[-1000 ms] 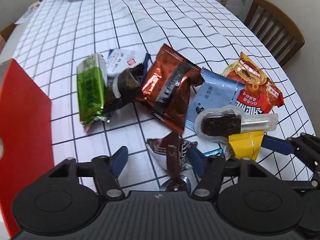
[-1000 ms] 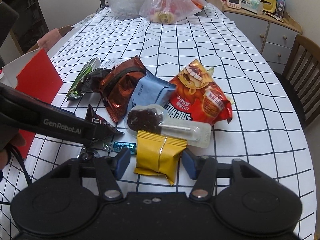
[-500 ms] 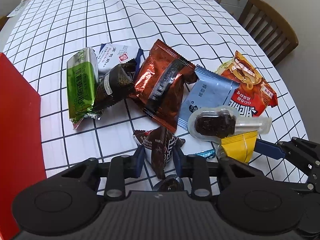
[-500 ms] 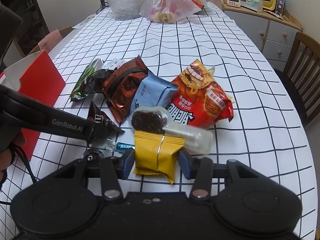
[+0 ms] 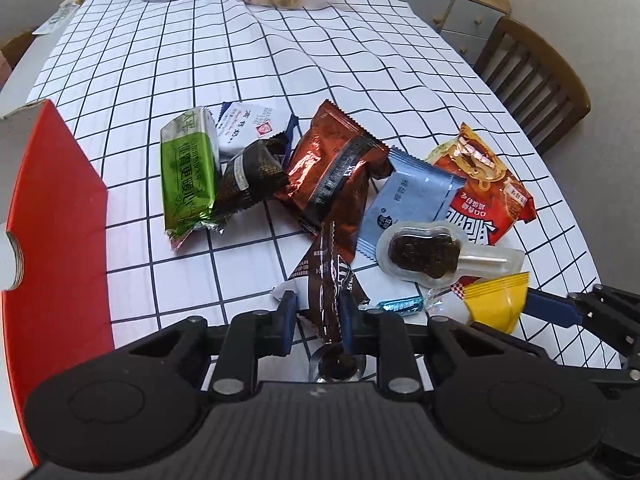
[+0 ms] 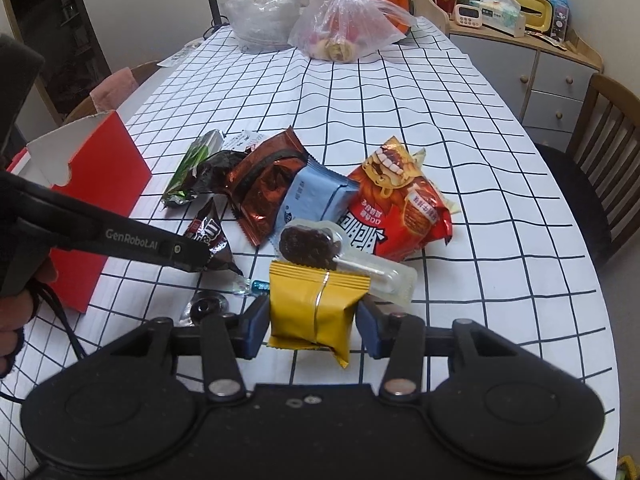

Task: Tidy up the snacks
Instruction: 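Grasp the brown chocolate packet with left tool while right tool grasps yellow cake, then carry both snacks over the white box and open both tools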

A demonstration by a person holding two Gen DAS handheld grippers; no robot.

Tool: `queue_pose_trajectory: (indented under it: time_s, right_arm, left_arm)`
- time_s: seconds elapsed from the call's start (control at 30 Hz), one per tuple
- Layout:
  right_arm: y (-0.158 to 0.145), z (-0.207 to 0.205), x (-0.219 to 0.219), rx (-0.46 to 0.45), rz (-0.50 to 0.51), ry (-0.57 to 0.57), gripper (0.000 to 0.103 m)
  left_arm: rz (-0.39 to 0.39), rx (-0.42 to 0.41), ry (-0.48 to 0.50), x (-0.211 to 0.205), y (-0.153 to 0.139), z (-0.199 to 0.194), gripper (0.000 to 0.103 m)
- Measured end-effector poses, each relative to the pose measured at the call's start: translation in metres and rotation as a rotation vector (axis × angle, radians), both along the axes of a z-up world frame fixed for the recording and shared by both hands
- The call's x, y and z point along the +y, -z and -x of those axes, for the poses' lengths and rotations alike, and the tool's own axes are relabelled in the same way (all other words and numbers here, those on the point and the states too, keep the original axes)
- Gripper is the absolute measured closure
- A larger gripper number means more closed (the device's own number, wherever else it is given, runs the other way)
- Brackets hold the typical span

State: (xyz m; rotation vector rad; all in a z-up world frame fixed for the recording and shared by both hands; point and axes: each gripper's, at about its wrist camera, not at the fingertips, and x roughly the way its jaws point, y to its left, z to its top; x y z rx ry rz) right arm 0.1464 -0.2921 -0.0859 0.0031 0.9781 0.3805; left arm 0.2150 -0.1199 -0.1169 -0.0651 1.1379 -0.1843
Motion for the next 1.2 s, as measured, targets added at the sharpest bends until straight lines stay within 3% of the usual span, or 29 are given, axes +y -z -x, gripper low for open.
queue_pose_trajectory:
  time_s: [0.2,0.5,0.87,1.2]
  right_arm:
    - [-0.025,0.008,-0.003,-0.018,-0.036,-0.019,0.058]
    - [-0.076,0.026,0.024,-0.087,-0.052,-0.116,0.058]
    - [-0.122,0.044,0.115,-0.179,-0.082,-0.311,0.058]
    - [-0.117,0.049,0.208,-0.171,-0.094,-0.428,0.058]
  left_arm:
    - [0.029,-0.028,-0.037,0.010,-0.018,0.011,0.083]
    - [0.069,-0.127,-0.100,0.042,-0.073,0.055,0.083]
    - [0.053,-0.238,-0.241,0.117,-0.127,0.112,0.083]
    - [-0.025,-0.264,-0.363,0.199,-0.136,0.144,0.083]
